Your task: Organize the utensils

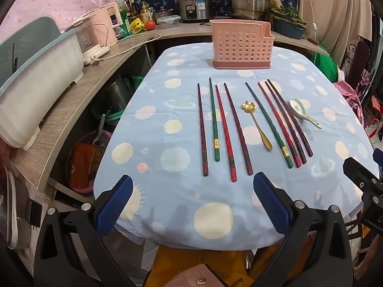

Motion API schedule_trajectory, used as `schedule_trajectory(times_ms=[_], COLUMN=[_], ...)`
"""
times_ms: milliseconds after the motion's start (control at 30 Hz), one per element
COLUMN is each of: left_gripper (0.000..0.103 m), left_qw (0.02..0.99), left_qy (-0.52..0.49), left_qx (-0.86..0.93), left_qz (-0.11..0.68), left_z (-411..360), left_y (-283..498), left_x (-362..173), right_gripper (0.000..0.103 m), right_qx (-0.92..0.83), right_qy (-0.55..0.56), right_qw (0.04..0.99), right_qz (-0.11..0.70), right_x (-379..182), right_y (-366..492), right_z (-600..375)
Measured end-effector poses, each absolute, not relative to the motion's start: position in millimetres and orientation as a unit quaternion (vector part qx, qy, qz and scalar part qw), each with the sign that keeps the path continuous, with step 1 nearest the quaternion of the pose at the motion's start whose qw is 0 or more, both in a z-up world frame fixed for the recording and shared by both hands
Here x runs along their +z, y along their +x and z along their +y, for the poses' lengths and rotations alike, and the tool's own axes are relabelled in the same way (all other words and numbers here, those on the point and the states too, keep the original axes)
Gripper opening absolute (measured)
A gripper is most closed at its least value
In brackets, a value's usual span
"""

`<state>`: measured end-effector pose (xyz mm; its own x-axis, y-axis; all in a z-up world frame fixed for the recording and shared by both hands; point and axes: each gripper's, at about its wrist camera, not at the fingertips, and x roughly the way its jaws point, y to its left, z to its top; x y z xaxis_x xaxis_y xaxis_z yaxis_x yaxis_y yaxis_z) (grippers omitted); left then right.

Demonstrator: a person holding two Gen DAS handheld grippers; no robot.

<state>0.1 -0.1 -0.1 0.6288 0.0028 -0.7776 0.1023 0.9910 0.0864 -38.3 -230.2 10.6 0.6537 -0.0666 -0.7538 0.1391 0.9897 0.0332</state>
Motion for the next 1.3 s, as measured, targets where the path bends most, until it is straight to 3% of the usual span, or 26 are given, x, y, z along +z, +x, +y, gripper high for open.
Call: schedule_trajectory(times_ms=[1300], left_gripper=[0.096], left_qw=[0.901], left_qy=[0.066], left_qx=[-0.025], left_qz=[0.427], left_z=[2.0], left_y=[-0.4], left_x=[0.6], right_gripper=[0.096], right_qx=[-0.056], right_qy=[0.047], right_qw=[0.909], right_qz=[0.411], right_x=[10.0], right_y=[-39.9], right_z=[-229.8])
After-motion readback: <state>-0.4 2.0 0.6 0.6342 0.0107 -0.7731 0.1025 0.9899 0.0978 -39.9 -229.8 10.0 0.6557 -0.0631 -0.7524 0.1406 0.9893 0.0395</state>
